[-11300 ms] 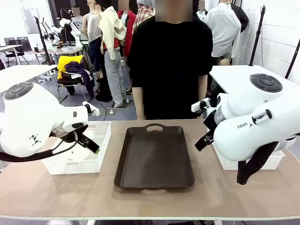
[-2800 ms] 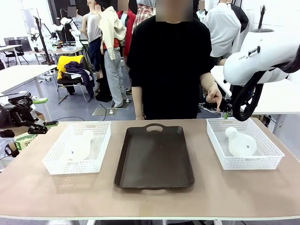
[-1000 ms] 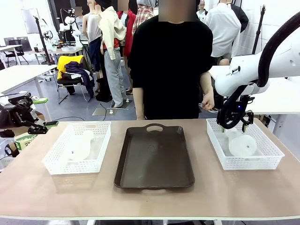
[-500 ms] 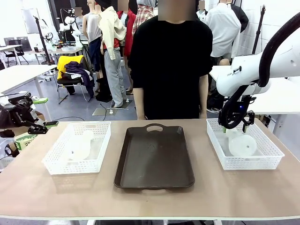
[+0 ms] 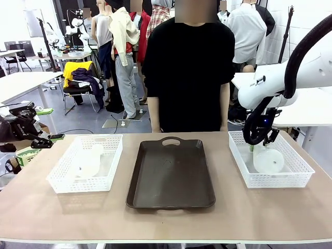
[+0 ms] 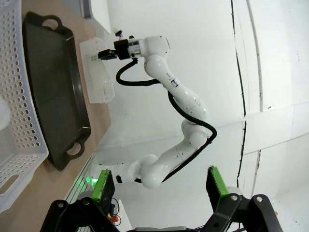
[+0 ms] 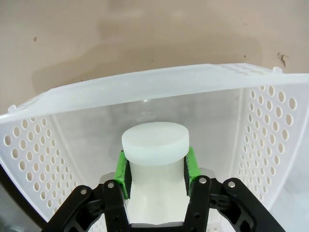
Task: Prepare the laboratory tools.
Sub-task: Pick up the Big flask that the person points to.
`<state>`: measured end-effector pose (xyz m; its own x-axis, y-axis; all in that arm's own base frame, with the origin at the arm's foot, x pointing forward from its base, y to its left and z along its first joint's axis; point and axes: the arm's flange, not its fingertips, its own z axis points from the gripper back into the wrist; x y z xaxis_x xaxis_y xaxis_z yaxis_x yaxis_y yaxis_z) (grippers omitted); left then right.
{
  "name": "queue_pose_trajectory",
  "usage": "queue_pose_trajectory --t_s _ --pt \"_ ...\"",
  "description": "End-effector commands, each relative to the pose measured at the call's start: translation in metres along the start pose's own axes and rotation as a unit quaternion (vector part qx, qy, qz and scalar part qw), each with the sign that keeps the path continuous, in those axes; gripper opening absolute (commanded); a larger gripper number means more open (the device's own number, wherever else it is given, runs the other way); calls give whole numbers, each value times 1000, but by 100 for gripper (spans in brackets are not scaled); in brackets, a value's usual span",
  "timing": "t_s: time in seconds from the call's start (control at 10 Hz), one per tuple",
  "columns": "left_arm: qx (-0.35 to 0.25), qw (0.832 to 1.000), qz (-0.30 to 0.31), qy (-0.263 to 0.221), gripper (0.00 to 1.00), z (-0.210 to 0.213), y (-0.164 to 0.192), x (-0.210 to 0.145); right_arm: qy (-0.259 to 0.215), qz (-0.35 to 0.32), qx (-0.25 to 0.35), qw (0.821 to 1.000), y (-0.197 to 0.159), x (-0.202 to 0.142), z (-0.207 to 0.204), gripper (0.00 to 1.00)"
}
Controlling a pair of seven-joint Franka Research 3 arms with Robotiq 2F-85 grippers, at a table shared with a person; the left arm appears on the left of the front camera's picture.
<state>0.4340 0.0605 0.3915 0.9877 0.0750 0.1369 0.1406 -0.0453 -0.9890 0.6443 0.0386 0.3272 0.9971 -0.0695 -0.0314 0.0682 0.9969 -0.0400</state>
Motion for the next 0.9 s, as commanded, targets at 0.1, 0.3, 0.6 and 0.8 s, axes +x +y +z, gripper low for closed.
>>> queue_pose_trajectory --t_s 0.1,0.3,0.6,0.8 --pt "0 1000 -4 -1 100 1 -2 0 1 5 2 1000 0 2 -3 0" --pt "0 1000 -4 -1 100 1 -2 0 -3 1 4 1000 -1 2 -2 0" --pt "0 1000 -4 -1 100 1 -2 0 0 1 0 1000 0 0 0 0" --pt "0 1000 -4 -1 100 1 -2 0 0 1 0 1000 0 0 0 0"
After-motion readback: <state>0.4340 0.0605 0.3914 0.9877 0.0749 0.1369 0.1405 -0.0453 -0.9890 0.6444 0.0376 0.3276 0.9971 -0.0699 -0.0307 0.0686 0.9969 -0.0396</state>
